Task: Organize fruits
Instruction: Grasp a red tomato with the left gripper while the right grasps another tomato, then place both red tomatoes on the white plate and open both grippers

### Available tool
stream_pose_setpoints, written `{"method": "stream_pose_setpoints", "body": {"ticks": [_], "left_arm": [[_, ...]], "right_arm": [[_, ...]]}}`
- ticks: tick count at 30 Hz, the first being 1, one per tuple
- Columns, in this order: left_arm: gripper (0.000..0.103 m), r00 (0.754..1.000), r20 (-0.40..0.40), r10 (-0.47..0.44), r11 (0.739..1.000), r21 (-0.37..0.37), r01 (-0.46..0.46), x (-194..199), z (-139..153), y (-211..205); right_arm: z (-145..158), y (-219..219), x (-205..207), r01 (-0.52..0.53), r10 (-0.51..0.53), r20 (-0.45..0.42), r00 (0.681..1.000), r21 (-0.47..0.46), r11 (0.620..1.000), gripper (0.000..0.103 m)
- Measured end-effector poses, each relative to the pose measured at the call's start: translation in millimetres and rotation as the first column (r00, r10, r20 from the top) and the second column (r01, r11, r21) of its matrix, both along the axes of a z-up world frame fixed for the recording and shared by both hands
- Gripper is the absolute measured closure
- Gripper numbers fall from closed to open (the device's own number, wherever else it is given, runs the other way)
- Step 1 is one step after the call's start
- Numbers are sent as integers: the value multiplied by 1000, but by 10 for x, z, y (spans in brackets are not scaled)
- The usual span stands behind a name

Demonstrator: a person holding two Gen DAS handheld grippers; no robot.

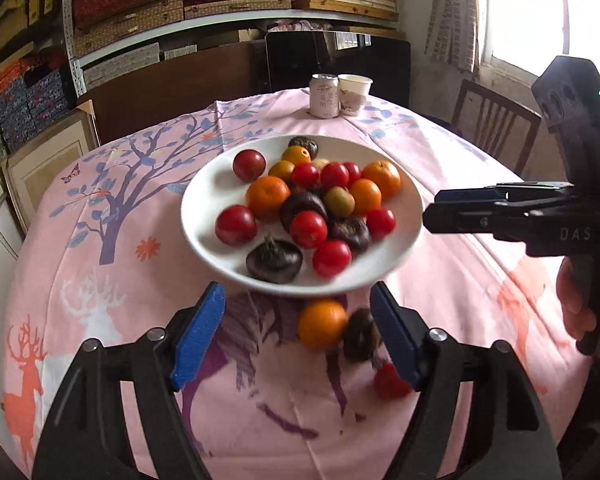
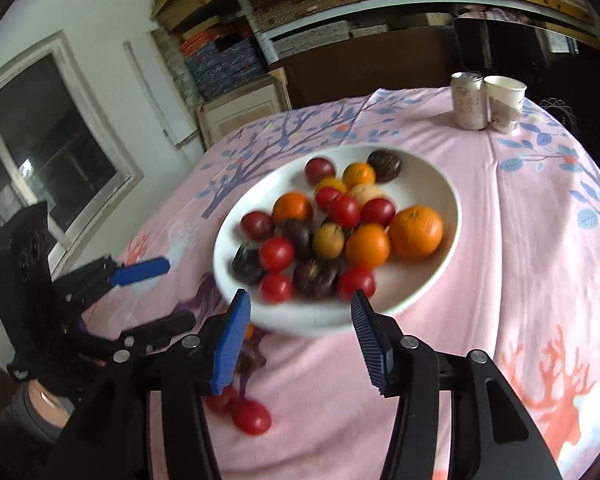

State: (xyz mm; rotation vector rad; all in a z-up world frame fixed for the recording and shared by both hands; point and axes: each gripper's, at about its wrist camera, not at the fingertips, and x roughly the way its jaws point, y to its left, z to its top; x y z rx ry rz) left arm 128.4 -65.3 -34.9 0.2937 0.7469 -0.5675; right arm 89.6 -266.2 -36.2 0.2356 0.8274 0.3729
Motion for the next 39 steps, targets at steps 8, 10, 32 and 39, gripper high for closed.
{"method": "stream_pose_setpoints", "body": {"ticks": [8,10,32,39], "left_arm": [[30,999,5,-46,997,66,46,-615,-238,119],[30,999,-6,-49,995,81,50,-667,-299,81],[75,991,-131,19,1000,15,-17,-528,-348,-275],[75,998,-41,44,998,-41,-46,-327,160,-129]], "right_arm": [[-392,437,-356,-122,115,-71,991,-101,987,51],[-461,465,-289,-140,132,-110,985,-70,988,62],[-325,-269,-543,1,-2,9,1000,149,989,74],[84,-243,-264,-7,5,16,1000,116,993,74]]}}
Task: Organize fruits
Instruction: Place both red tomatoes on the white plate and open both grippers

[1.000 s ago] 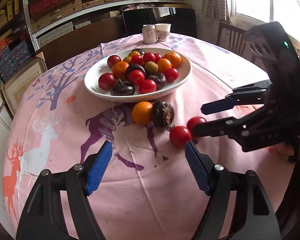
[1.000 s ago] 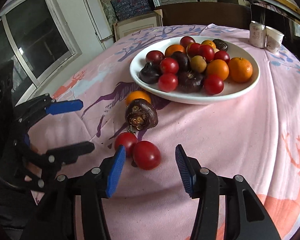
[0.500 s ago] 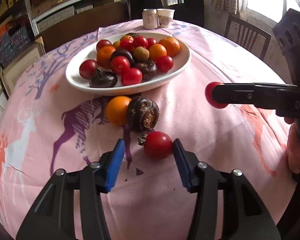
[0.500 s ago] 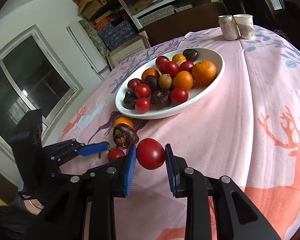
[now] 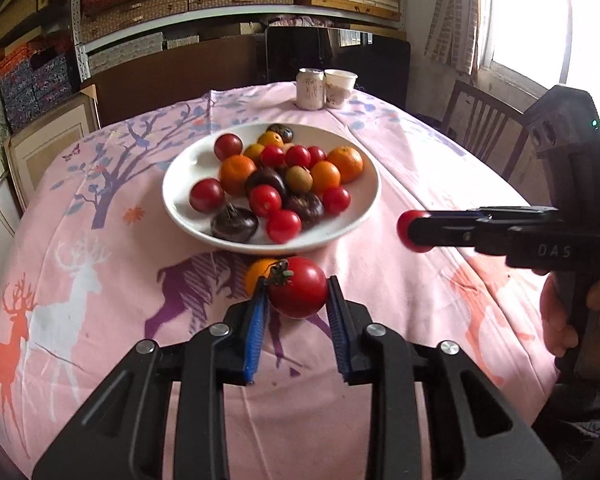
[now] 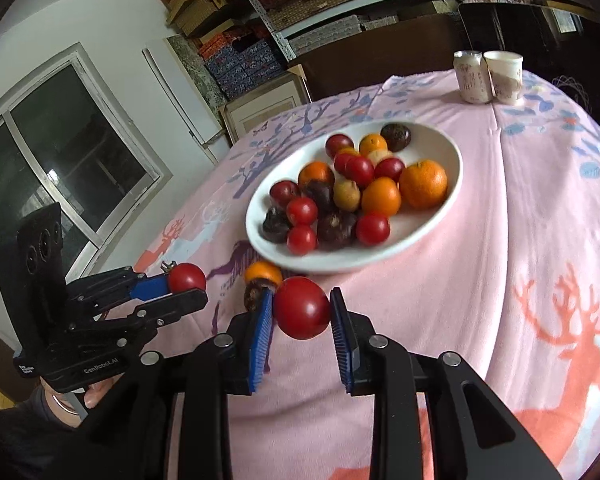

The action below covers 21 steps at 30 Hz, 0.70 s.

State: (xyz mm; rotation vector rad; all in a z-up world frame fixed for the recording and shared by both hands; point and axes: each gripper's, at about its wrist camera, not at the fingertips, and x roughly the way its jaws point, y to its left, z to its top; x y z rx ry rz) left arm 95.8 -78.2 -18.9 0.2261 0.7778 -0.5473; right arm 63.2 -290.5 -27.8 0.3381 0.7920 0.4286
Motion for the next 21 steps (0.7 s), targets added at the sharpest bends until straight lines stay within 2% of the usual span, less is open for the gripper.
{"method": "stream_pose_setpoints", "body": {"ticks": [3,5,10,12,14,15,16,18,21], "left_arm": [[75,1000,15,14,1000,-5,-14,348,139,-29],[75,1000,1,24,1000,-7,-24,627,179,-92],[75,997,-26,68,998,-6,-69,1215,90,-266],[66,995,-33,93,996,7,-93,1347,17,-301],[42,992,-54,118,993,-15,-119,1385,-7,-245],[38,991,-58,120,992,-33,-122,1355,1,-193],[35,992,-52,115,992,-45,-117,1290,21,-138],[35,995,-16,98,995,-22,-98,1095,53,-29],[31,996,17,91,996,10,-91,772,41,206]], "right_arm": [[309,-1,322,18,-17,30,999,-20,1000,74],[397,15,611,28,-27,16,1000,-26,999,74],[283,103,1280,69,-72,-36,997,-61,996,73],[214,129,1447,85,-88,-45,995,-67,994,72],[193,118,1473,104,-107,-52,993,-59,993,67],[187,117,1423,108,-110,-47,993,-47,993,63],[194,127,1345,101,-103,-39,994,-49,994,60],[199,187,1157,75,-78,-32,996,-82,994,60],[119,372,771,-18,14,-35,999,-124,992,60]]}}
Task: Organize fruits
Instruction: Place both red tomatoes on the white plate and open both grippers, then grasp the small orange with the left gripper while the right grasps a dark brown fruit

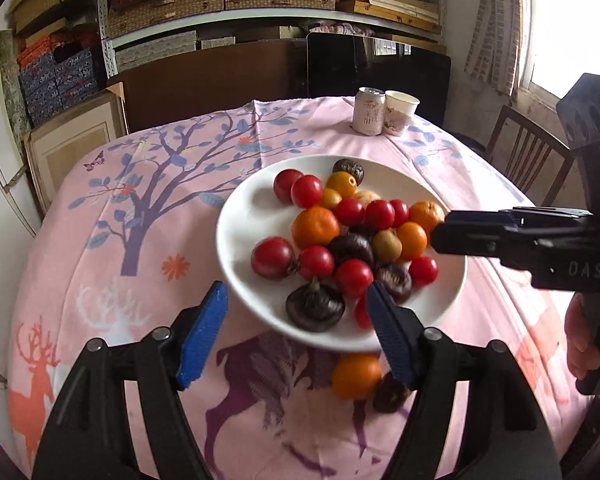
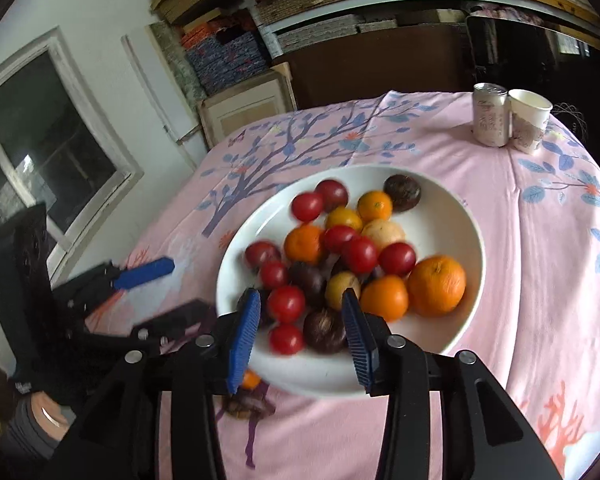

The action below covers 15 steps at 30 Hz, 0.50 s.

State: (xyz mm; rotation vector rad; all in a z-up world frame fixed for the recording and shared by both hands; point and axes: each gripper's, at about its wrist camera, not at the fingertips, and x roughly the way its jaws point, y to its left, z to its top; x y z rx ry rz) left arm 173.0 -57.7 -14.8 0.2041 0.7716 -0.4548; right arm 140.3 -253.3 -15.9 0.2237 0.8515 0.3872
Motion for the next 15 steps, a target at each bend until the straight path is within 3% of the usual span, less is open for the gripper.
{"method": "stream_pose_setpoints", "body": {"ticks": [5,8,11,12,13,15], "left_arm": [[30,999,-33,26,999,34,-25,-359,-181,319],[30,998,-38,41,997,65,-39,-469,-303,395],[30,997,-63,48,997,70,-44,-501,-391,407],[30,997,-66,48,996,73,-44,-503,-407,395],[30,997,-65,49,996,80,-43,-502,-424,373],[30,997,-62,41,995,94,-36,-491,-446,303]], "right_arm": [[-287,478,-451,-136,137,-7,991,-148,980,59],[-449,658,-442,-138,140,-6,990,-223,965,59],[-545,693,-374,-147,144,-28,989,-181,973,52],[-567,690,-364,-159,155,-42,987,-154,975,57],[-582,677,-359,-179,174,-56,983,-109,978,69],[-577,614,-396,-185,181,-58,982,-62,981,78]]}}
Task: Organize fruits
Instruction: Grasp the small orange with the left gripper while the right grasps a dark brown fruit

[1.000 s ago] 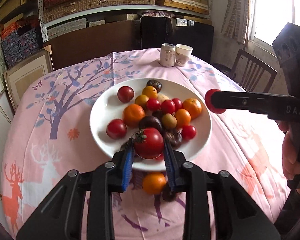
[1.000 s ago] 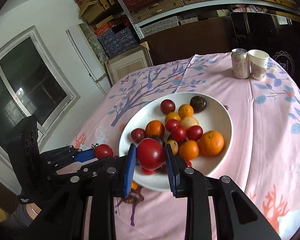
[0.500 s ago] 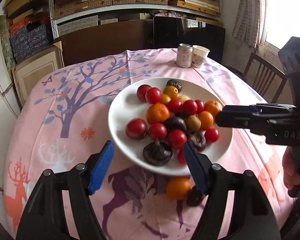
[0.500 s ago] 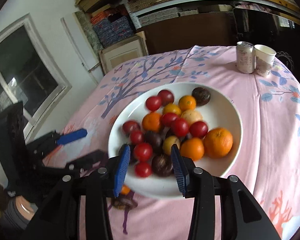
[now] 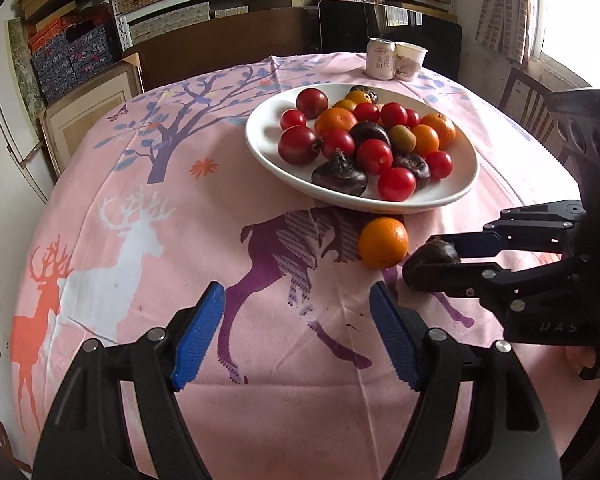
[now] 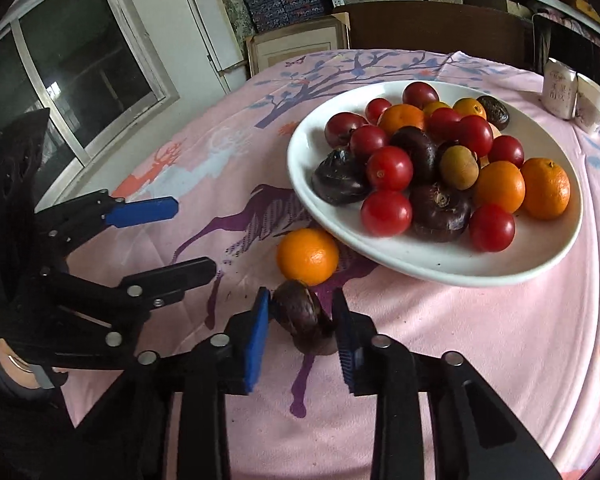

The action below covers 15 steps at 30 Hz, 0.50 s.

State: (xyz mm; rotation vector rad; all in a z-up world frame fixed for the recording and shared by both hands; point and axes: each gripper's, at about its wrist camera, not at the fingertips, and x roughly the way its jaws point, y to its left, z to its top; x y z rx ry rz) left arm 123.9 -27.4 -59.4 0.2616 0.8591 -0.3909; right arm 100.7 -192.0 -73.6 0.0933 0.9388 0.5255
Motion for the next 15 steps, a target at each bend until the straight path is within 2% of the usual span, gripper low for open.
{"method": "stream_pose_setpoints", "body": {"ticks": [3,6,8,11,12,13,14,15], "left_arm": [[30,1000,-5,-15,1000,-4,15,51,-5,-145],[30,999,5,-47,999,-15,47,91,11,-369],[30,997,10,-77,997,10,76,106,-35,-570],[31,993,30,-117,990,84,114,118,-178,-807],[38,991,12,-131,987,94,129,131,-245,-844],[60,988,-28,-151,985,82,153,147,-311,-859],[68,987,-28,-157,986,54,158,130,-290,-840],[68,987,-39,-154,986,63,156,116,-284,-836]], "right_arm": [[43,-219,-155,20,-23,30,999,77,997,80],[98,-633,-307,94,-108,67,992,180,979,80],[75,-925,-355,149,-167,56,984,241,959,80],[8,-1201,-376,214,-229,20,973,282,935,80],[10,-1237,-378,217,-233,20,972,289,932,80],[11,-1246,-385,216,-233,22,972,293,931,80],[13,-1242,-391,213,-230,25,973,294,932,80],[20,-1223,-400,206,-224,30,974,289,935,80]]}}
